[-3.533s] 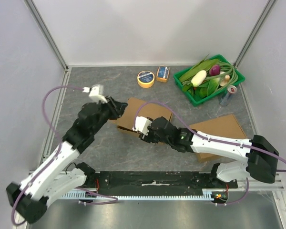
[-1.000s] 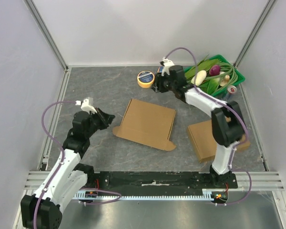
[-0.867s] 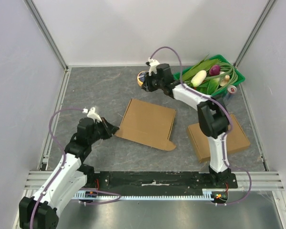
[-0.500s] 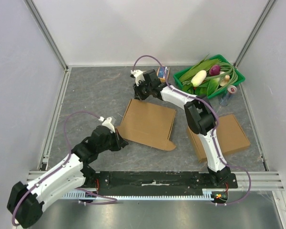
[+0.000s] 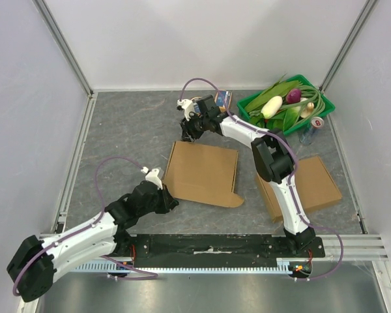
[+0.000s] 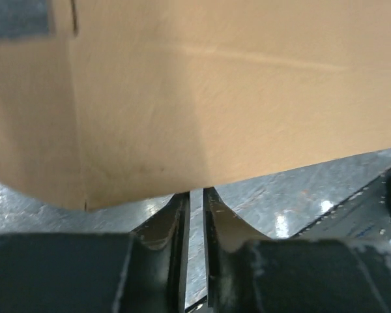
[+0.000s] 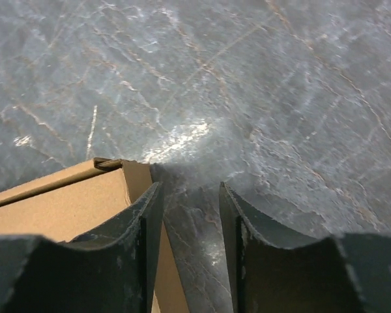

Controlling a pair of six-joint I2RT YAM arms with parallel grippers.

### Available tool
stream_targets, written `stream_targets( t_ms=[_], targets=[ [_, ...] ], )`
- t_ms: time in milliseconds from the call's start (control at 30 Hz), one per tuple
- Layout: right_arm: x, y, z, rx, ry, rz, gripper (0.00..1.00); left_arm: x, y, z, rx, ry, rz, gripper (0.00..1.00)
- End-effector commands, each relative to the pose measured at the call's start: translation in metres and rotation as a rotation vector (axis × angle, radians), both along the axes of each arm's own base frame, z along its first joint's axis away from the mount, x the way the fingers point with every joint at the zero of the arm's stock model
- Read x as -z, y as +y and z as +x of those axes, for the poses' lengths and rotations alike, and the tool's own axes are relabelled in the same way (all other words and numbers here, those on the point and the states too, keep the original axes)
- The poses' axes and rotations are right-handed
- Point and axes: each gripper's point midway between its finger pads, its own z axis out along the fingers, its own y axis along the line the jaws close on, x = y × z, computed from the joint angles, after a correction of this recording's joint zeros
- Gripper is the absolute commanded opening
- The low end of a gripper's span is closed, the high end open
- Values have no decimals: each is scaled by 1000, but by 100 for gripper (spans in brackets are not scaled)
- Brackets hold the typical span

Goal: Fold the paper box

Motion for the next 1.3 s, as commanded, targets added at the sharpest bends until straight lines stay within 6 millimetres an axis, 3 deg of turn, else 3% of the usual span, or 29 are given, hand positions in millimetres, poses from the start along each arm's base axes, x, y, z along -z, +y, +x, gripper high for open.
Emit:
stream_targets(
  t_ms=[0, 67, 133, 167, 200, 233, 267, 300, 333, 367, 400, 433, 467, 500, 533, 567, 600, 633, 667, 733, 767, 800, 867, 900, 967, 1033, 1067, 1167, 1267],
  targets=[
    [-51, 10, 3, -35, -61, 75, 51, -28, -13, 9, 33, -105, -79, 24],
    [-55, 3, 12, 46, -41, 66, 52, -22, -12, 9, 30, -77, -57, 21],
    [-59, -21, 33, 248, -46, 14, 58, -29, -16, 11, 38, -94, -69, 16],
    [-74, -34, 32, 345, -22, 8, 60, -40, -22, 8, 73, -116, -116, 16],
    [-73, -66, 45, 512, -38, -63, 67, -44, -22, 6, 85, -134, -139, 20],
    [-77, -82, 43, 574, -25, -86, 70, -50, -25, 1, 114, -147, -167, 24],
    [-100, -101, 35, 624, -32, -90, 72, -56, -27, -1, 142, -173, -184, 28],
    [-87, -125, 25, 691, 13, -121, 79, -68, -29, -4, 171, -209, -220, 38],
    [-91, -139, 19, 721, 11, -127, 81, -75, -34, -14, 236, -212, -248, 41],
    [-118, -151, 9, 739, -17, -92, 84, -74, -33, -19, 262, -206, -239, 43],
    [-100, -169, -7, 760, 20, -128, 90, -86, -35, -22, 286, -226, -258, 47],
    [-120, -178, -19, 761, -5, -98, 93, -91, -38, -30, 333, -220, -278, 48],
    [-96, -188, -40, 752, 41, -138, 97, -101, -38, -33, 351, -227, -288, 50],
    [-92, -194, -50, 747, 79, -114, 98, -110, -38, -35, 356, -241, -300, 52],
    [-106, -181, -65, 663, 112, -4, 98, -118, -35, -32, 332, -257, -303, 54],
    [-101, -179, -77, 632, 156, 34, 98, -132, -33, -30, 307, -266, -304, 59],
    [-76, -188, -94, 634, 232, 36, 97, -139, -29, -24, 273, -275, -292, 61],
    [-83, -186, -97, 620, 236, 99, 97, -144, -21, -11, 194, -295, -257, 61],
    [-67, -183, -116, 580, 305, 124, 96, -159, -16, -2, 139, -309, -248, 63],
    [-70, -182, -116, 570, 295, 197, 93, -154, -2, 21, 24, -293, -170, 67],
    [-61, -178, -127, 532, 331, 214, 88, -162, -1, 29, 8, -306, -166, 71],
    [-58, -177, -129, 527, 335, 223, 86, -168, -2, 38, 3, -319, -177, 72],
    [-51, -176, -131, 522, 334, 244, 78, -160, -2, 57, 14, -241, -200, 73],
    [-47, -176, -129, 525, 340, 248, 74, -168, -12, 58, 92, -233, -277, 74],
    [-41, -177, -128, 534, 352, 260, 63, -152, 6, 85, 22, -194, -277, 85],
    [-36, -178, -125, 544, 352, 278, 58, -143, 23, 105, -44, -209, -228, 86],
    [-30, -182, -126, 562, 370, 280, 50, -129, 27, 113, -69, -171, -198, 89],
    [-16, -193, -129, 598, 405, 278, 40, -102, 44, 129, -141, -129, -121, 91],
    [-5, -201, -134, 618, 428, 283, 35, -86, 57, 136, -196, -97, -99, 92]
  ],
)
